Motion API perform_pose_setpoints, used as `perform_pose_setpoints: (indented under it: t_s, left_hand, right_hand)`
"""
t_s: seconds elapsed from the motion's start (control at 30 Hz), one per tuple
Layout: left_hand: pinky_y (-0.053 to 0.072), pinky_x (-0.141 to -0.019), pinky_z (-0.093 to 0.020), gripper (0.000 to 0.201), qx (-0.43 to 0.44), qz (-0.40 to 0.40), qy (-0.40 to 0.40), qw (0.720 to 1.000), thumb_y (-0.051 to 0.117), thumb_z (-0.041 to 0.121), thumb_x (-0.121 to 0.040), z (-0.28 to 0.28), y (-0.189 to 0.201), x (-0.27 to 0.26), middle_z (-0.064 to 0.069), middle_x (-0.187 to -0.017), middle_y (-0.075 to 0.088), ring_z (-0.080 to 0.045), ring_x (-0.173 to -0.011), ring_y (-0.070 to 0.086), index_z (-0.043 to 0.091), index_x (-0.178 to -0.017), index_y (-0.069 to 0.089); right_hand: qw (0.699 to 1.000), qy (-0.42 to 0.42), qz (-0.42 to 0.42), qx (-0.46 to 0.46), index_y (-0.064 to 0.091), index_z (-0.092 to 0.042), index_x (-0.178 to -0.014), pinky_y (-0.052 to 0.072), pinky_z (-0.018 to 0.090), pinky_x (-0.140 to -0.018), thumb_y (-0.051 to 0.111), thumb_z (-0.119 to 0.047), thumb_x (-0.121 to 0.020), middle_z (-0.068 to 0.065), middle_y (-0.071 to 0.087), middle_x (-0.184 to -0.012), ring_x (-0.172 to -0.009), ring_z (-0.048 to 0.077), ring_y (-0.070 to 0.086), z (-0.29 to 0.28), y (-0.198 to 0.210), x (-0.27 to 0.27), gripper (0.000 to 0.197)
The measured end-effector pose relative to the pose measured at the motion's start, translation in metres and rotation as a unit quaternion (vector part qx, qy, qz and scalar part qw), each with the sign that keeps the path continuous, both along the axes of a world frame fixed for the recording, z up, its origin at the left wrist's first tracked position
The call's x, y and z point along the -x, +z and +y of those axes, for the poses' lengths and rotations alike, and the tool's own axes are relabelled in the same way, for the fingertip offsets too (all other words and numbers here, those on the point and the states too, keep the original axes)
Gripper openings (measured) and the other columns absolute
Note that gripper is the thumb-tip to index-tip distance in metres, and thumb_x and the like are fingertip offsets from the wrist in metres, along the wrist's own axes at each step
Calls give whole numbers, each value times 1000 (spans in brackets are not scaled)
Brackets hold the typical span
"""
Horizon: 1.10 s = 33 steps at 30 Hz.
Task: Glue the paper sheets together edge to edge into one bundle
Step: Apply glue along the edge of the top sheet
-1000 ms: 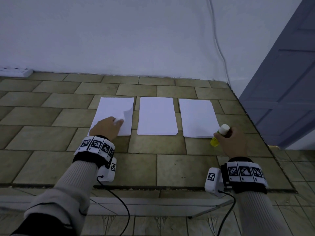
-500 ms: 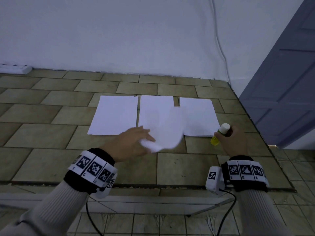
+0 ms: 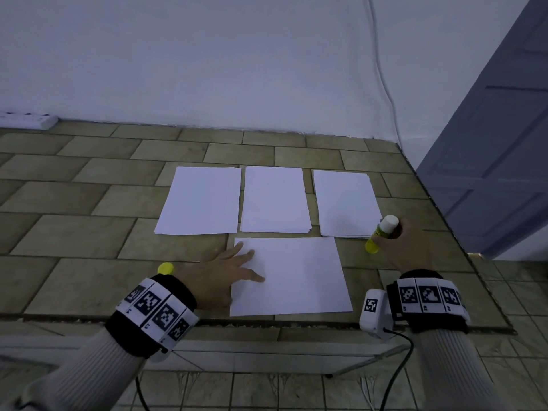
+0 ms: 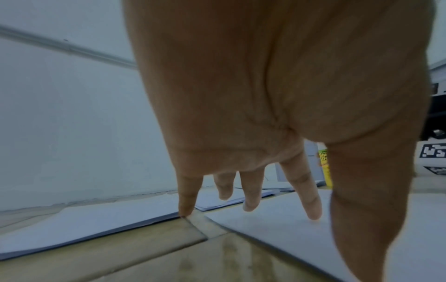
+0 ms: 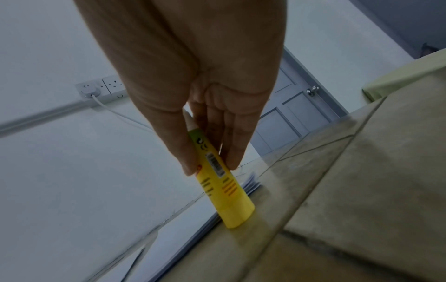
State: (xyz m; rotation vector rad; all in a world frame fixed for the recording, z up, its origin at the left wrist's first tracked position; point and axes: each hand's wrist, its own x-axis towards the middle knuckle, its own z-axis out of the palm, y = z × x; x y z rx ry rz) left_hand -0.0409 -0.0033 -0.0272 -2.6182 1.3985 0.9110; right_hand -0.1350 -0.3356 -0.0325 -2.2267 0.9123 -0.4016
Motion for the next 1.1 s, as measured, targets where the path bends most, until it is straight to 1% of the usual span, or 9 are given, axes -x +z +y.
perform_pose_setpoints:
  t_s: [0.1, 0.23, 0.37, 0.47, 0.57, 0.67, 0.83, 0.93, 1.1]
  left_hand:
    - [1, -119, -32, 64, 61, 8, 38, 997, 57, 10, -95, 2, -1, 0, 3, -163, -1, -15, -148, -15, 35, -147, 29]
    - [13, -120, -35, 54, 127, -32, 173, 976, 45, 46, -99, 1, -6, 9, 2, -162, 13, -12, -149, 5, 26, -148, 29]
    - [12, -120, -43, 111, 73, -115, 220, 966, 0, 93, -67, -6, -17, 25, -2, -163, 11, -19, -150, 4, 22, -150, 25]
    - [10, -120, -49, 141, 52, -157, 213, 963, -33, 89, -41, -7, -36, 24, -6, -163, 3, -22, -150, -3, 21, -152, 21]
    - [9, -119, -53, 130, 62, -170, 202, 963, -30, 87, -53, -3, -47, 20, -7, -163, 2, -24, -150, -5, 20, -152, 21]
    - [12, -118, -57, 113, 106, -172, 187, 961, -9, 88, -72, 2, -52, 19, -8, -162, 14, -24, -150, 4, 18, -148, 36]
    - [0, -119, -56, 108, 164, -168, 193, 953, 1, 92, -71, 8, -65, 17, 1, -163, 5, -14, -149, -7, 23, -149, 32]
    - [-4, -118, -54, 106, 177, -178, 198, 948, 4, 91, -73, 8, -71, 17, 2, -163, 4, -14, -149, -5, 24, -150, 31]
    - [-5, -118, -54, 101, 172, -196, 200, 944, 7, 90, -75, 8, -75, 16, 3, -163, 3, -14, -150, -2, 26, -149, 30]
  right_hand:
    - [999, 29, -17, -14, 58, -3, -115, 38, 28, -73, 72, -9, -81, 14, 62, -108, -88, 18, 52, 5, 3, 2, 38]
    - [994, 93, -42, -40, 60, -5, -110, 43, 26, -68, 75, -8, -79, 7, 63, -98, -85, 19, 60, 20, 8, 1, 34]
    - [984, 142, -59, -93, 56, -13, -109, 53, 32, -75, 77, -14, -78, 2, 65, -99, -85, 19, 65, 41, 10, -4, 37]
    - [975, 189, -59, -97, 60, -19, -104, 53, 30, -71, 74, -18, -81, -1, 64, -94, -78, 14, 61, 57, 11, -7, 27]
    - [966, 233, -49, -102, 65, -19, -108, 49, 21, -63, 72, -20, -84, -3, 64, -95, -74, 12, 59, 70, 7, -12, 26]
    - [958, 244, -43, -145, 62, -16, -116, 56, 27, -58, 70, -18, -85, 0, 64, -103, -74, 24, 65, 82, 0, -17, 32]
    - [942, 227, -41, -242, 58, -12, -105, 53, 20, -61, 75, -8, -79, 4, 64, -104, -78, 16, 61, 102, -4, -29, 31]
    - [949, 258, -25, -179, 64, -15, -92, 45, 11, -61, 78, -7, -74, -2, 64, -90, -79, 11, 58, 112, -3, -37, 24]
    - [952, 262, -80, -138, 62, -18, -99, 45, 15, -66, 79, -14, -74, -4, 61, -93, -81, 11, 56, 136, 2, -55, 30]
